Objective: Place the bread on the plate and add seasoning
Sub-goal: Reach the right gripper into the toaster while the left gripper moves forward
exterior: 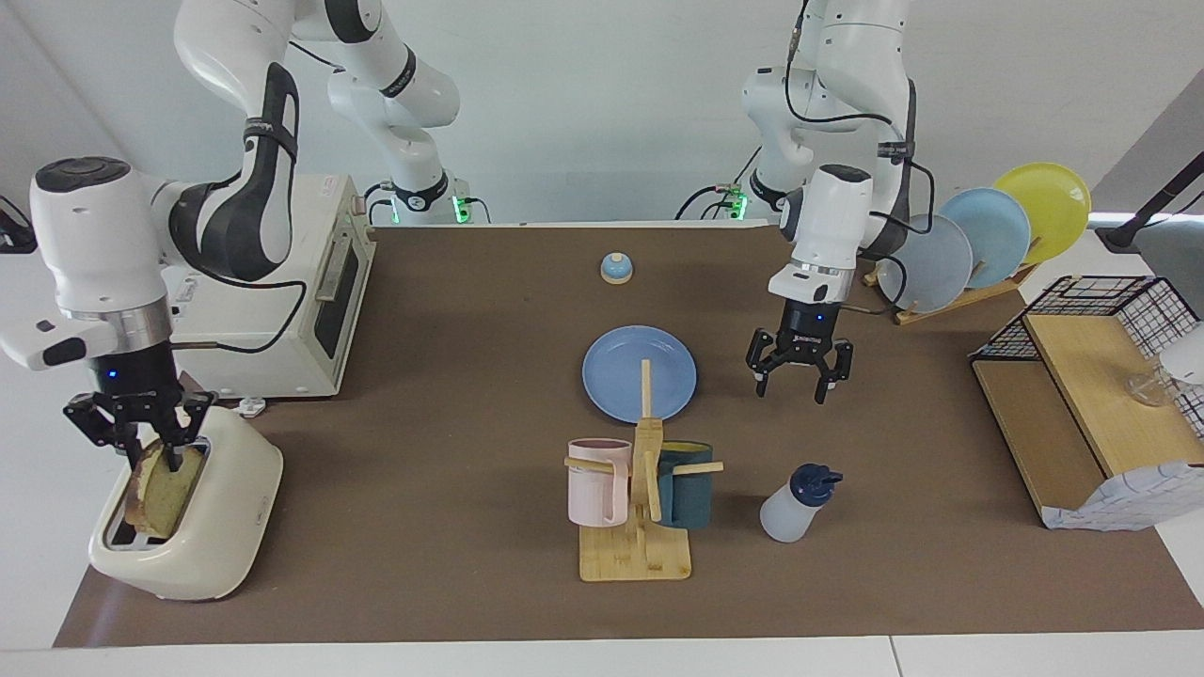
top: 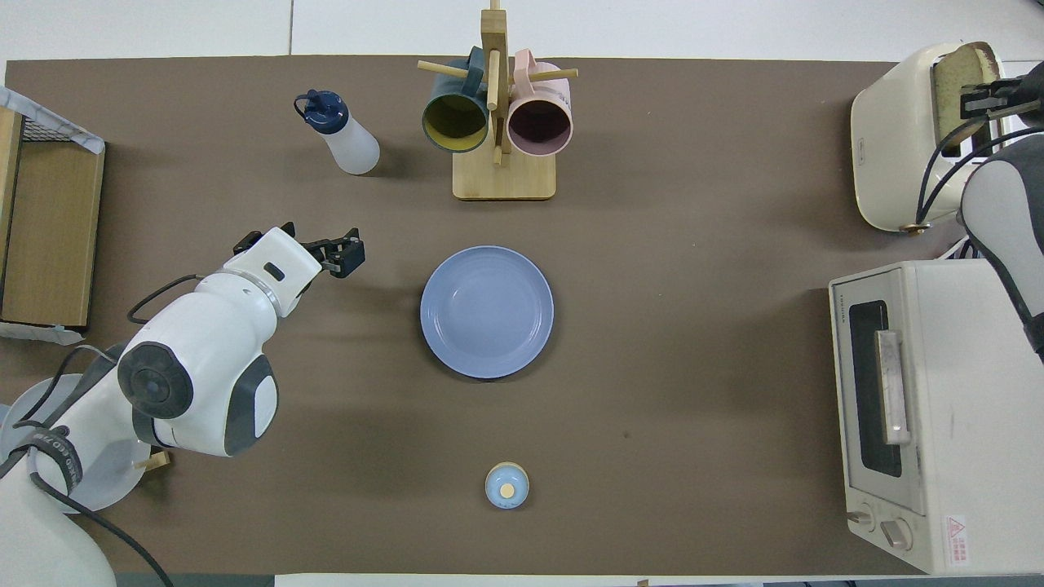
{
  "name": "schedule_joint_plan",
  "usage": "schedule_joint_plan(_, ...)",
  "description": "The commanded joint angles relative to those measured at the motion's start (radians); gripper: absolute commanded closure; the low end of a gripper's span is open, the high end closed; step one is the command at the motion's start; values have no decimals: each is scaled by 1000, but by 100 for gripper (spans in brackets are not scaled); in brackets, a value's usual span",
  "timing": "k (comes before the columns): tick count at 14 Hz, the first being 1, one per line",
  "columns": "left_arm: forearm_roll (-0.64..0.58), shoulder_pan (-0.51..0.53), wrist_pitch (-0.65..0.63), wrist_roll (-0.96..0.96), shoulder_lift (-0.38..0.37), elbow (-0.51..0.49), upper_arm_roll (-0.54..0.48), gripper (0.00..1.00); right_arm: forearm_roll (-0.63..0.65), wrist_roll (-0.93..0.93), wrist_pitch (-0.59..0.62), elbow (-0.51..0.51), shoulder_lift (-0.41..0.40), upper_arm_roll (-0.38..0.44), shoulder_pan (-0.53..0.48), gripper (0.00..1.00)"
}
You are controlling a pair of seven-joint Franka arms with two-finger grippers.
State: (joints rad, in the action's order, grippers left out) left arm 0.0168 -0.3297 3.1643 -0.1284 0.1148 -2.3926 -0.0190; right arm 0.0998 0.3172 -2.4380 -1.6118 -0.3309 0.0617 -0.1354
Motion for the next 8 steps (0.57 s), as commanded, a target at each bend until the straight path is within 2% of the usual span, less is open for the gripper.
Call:
schedule_joint_plan(1, 9, -18, 123, -7, 112, 35, -15, 0, 101, 17, 45, 41, 3, -8, 3, 100)
schedule_joint_plan(2, 20, -22, 163, -5, 161, 58, -18, 0, 138, 19, 72, 62, 3, -14, 3, 100)
schedule_joint_plan(5, 78, -54, 183, -7, 206, 114, -25, 0, 199, 63, 287, 182, 18, -39, 46, 100)
schedule_joint_plan(6, 136, -98, 212, -5, 245, 145, -54, 0, 199, 62, 363, 208, 47, -43, 92, 100)
schedule_joint_plan(8, 189, -255, 264, -5, 316, 182, -216, 0, 201, 54, 492, 198, 136, -49, 198, 100)
